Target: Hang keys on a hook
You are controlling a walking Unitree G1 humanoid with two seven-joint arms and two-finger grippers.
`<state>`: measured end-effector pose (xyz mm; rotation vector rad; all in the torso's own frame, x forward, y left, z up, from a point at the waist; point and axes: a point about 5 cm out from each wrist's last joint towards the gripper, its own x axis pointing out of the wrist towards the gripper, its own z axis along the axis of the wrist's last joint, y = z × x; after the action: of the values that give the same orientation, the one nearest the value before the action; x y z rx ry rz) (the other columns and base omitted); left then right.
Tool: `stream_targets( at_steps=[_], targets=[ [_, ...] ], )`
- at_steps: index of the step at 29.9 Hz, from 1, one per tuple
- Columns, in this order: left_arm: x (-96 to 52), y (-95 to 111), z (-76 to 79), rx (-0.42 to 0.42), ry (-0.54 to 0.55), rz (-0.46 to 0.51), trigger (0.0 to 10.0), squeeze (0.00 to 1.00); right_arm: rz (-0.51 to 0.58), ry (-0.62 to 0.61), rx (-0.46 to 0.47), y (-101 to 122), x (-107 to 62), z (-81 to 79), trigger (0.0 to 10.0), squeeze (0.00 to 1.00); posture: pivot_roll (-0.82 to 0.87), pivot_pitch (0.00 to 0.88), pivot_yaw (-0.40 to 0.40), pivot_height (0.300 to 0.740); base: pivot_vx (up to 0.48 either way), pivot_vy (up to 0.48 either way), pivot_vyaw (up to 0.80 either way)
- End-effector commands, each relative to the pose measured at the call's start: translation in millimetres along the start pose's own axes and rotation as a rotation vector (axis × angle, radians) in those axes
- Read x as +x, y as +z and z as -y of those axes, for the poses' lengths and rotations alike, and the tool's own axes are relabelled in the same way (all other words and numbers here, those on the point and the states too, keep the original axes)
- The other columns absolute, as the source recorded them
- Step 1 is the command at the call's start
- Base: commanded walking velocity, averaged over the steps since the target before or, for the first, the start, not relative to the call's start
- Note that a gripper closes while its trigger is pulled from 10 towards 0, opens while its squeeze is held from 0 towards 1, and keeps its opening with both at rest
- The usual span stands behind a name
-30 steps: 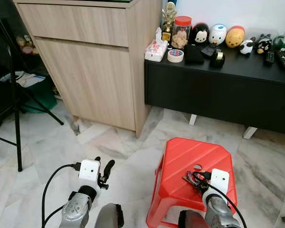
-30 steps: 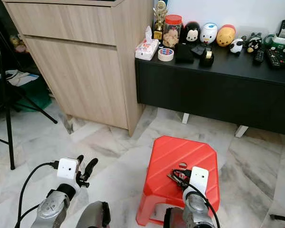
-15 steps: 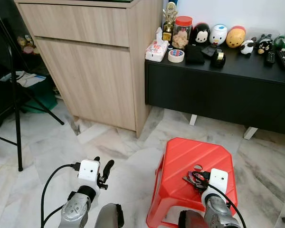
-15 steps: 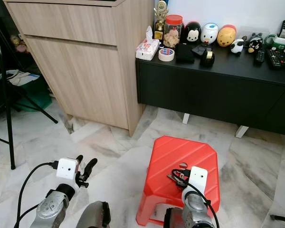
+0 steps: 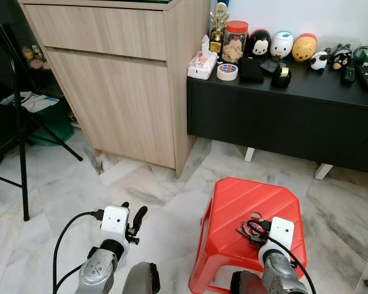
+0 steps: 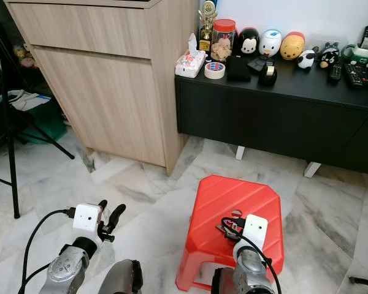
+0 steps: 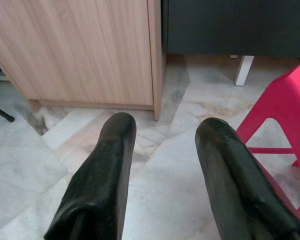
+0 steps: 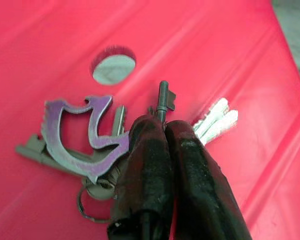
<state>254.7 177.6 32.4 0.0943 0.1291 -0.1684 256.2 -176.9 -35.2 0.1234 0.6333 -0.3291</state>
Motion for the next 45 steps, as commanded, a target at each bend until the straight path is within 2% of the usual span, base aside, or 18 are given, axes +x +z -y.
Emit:
stream_targets(
  at_steps=[1,2,8,9,10,11,12,20,26,27,35,45],
  targets=[
    [-0.1,-2.6,1.6,0.006,-0.003,-0.011,10.0,0.00,0.057,-0.003,0.029,7.1,-0.5,-1.8,0.0,0.00,0.10,0.052,0.002,0.611,0.000,0.000,0.00],
    [0.1,-2.5,1.9,0.005,-0.001,-0.010,10.0,0.00,0.111,-0.002,0.044,14.1,-1.1,-3.5,0.0,0.00,0.10,0.051,0.001,0.611,0.000,0.000,0.00],
    [1.2,-2.1,3.8,-0.001,0.000,-0.008,10.0,0.00,0.232,0.030,0.078,27.5,-5.6,-12.0,0.0,0.00,0.10,0.049,-0.005,0.611,0.000,0.000,0.00],
    [1.4,-1.9,4.3,-0.002,0.000,-0.007,10.0,0.00,0.254,0.031,0.077,28.9,-7.1,-13.2,2.7,0.00,0.10,0.048,-0.008,0.611,0.000,0.000,0.00],
    [1.5,-1.9,4.4,-0.002,0.000,-0.007,10.0,0.00,0.259,0.031,0.077,29.1,-7.5,-13.3,2.7,0.00,0.10,0.048,-0.008,0.611,0.000,0.000,0.00],
    [1.5,-1.8,4.7,-0.004,0.001,-0.006,10.0,0.00,0.278,0.035,0.077,30.0,-8.8,-13.8,5.8,0.00,0.09,0.046,-0.010,0.611,0.000,0.000,0.00],
    [1.4,-1.8,4.9,-0.006,0.001,-0.006,10.0,0.00,0.296,0.036,0.071,30.9,-9.9,-13.8,10.0,0.00,0.09,0.045,-0.011,0.611,0.000,0.000,0.00],
    [2.4,-0.8,-0.5,-0.023,0.035,-0.002,10.0,0.00,0.409,0.032,0.087,39.4,-17.8,-6.7,10.0,0.00,0.08,0.036,-0.026,0.611,0.000,0.000,0.00],
    [3.4,-2.5,-18.2,-0.022,0.099,-0.017,10.0,0.00,0.452,0.048,0.078,43.3,-21.3,-4.4,10.0,0.00,0.07,0.027,-0.038,0.611,0.000,0.000,0.00],
    [3.0,-5.0,-25.0,-0.027,0.123,-0.032,10.0,0.00,0.456,0.047,0.078,43.7,-21.4,-3.4,10.0,0.00,0.07,0.025,-0.041,0.616,0.000,0.000,0.00],
    [-3.3,-18.5,-44.2,-0.045,0.193,-0.098,10.0,0.00,0.452,0.070,0.072,48.4,-20.7,-7.7,10.0,0.00,0.07,0.017,-0.053,0.670,0.000,0.000,0.00],
    [-8.8,-32.9,-46.7,-0.056,0.221,-0.149,10.0,0.00,0.431,0.084,0.061,46.5,-18.8,-6.5,10.0,0.00,0.06,0.000,-0.060,0.740,0.000,0.000,0.00]
  ],
)
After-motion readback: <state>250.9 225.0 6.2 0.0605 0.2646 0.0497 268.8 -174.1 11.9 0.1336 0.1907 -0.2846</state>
